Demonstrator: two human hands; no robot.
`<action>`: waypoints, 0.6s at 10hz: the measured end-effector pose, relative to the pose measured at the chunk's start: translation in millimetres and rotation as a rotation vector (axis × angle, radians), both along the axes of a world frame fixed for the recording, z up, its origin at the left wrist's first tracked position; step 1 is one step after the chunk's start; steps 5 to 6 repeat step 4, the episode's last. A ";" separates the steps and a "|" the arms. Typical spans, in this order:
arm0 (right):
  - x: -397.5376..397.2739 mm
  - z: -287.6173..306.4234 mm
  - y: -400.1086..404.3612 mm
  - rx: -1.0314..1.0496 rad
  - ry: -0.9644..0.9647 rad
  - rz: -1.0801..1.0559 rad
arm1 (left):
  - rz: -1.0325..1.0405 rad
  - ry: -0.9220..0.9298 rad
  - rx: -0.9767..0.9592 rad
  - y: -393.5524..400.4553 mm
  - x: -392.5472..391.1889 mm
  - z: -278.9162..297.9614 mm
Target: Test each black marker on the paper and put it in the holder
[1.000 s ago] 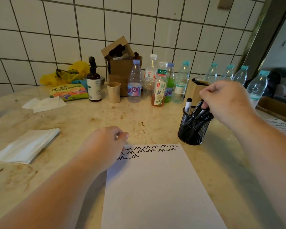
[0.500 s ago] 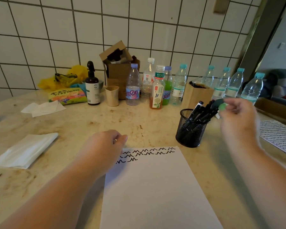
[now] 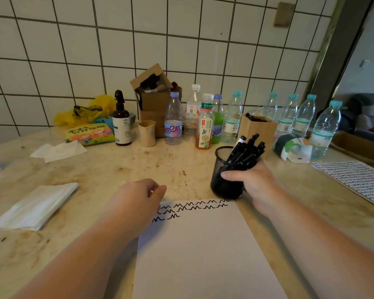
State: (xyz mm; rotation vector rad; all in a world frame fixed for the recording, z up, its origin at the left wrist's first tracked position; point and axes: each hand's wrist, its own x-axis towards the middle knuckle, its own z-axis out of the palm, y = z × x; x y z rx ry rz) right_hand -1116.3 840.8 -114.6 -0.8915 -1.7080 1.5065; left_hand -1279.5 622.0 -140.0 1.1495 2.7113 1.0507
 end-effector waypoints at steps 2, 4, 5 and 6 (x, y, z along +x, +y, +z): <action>-30.0 -18.0 -60.5 0.120 -0.018 0.129 | -0.014 -0.014 -0.047 3.3 -2.0 -4.4; -22.1 -20.3 -71.3 0.158 -0.147 0.099 | -0.026 -0.018 -0.038 3.6 -1.4 -4.9; -22.1 -20.3 -71.3 0.158 -0.147 0.099 | -0.026 -0.018 -0.038 3.6 -1.4 -4.9; -22.1 -20.3 -71.3 0.158 -0.147 0.099 | -0.026 -0.018 -0.038 3.6 -1.4 -4.9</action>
